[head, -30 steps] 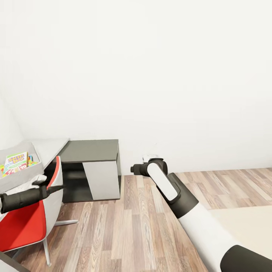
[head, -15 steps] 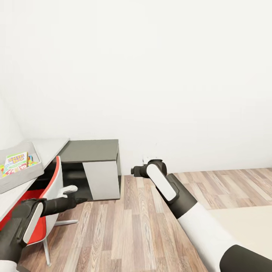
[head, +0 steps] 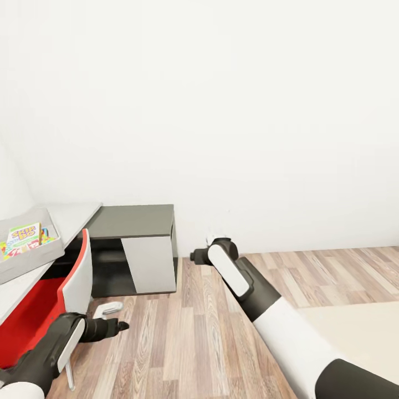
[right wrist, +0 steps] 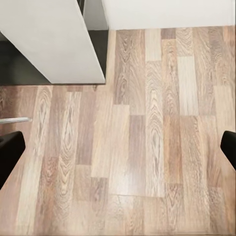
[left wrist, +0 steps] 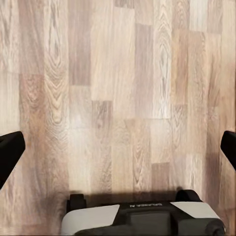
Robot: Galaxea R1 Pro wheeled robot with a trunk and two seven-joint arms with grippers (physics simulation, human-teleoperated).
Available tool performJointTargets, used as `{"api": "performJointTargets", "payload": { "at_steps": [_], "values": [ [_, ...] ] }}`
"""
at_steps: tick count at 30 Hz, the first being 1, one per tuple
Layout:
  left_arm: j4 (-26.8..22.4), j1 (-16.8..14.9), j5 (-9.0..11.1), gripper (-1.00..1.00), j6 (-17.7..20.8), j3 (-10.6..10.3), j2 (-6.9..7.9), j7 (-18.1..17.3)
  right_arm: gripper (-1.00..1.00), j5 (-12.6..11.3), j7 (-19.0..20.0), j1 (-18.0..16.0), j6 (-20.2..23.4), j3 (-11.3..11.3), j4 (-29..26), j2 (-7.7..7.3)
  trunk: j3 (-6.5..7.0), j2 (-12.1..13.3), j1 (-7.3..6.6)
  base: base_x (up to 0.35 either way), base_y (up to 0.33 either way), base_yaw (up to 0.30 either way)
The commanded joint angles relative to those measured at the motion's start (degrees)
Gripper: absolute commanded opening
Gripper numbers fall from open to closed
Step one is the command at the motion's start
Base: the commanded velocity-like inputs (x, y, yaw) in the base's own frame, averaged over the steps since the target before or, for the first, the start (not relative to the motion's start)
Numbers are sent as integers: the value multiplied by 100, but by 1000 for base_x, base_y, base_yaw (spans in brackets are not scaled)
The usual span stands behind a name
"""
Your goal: Put all the toys in the child's room - the three board games (two on the bed and one on the table), the two jigsaw puzzles on the table, and the tennis ball on the table - inside the toy box on the table in the child's room.
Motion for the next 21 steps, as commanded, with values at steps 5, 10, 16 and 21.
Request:
{"api": "performJointTargets", "payload": {
  "at_steps": [5, 10, 16, 21],
  "values": [
    [847, -19, 32, 100, -515, -19, -16, 432, 100, 1, -55, -8, -255, 82, 363, 0, -13, -14, 4, 0, 0, 0],
    [1661, -23, 26, 100, -1038, -31, -134, 955, 100, 21, -47, -8, -988, 605, 1361, 0, -13, -14, 4, 0, 0, 0],
    [2813, -23, 24, 100, -1914, -45, -191, 1340, 100, -6, 251, -8, -1994, 1406, 1974, 0, -20, -14, 4, 0, 0, -7],
    [3537, -24, 24, 100, -2582, -77, -179, 1397, 100, -23, 793, -8, -2173, 1691, 2287, 0, -56, -14, 4, 0, 0, -55]
  ]
}}
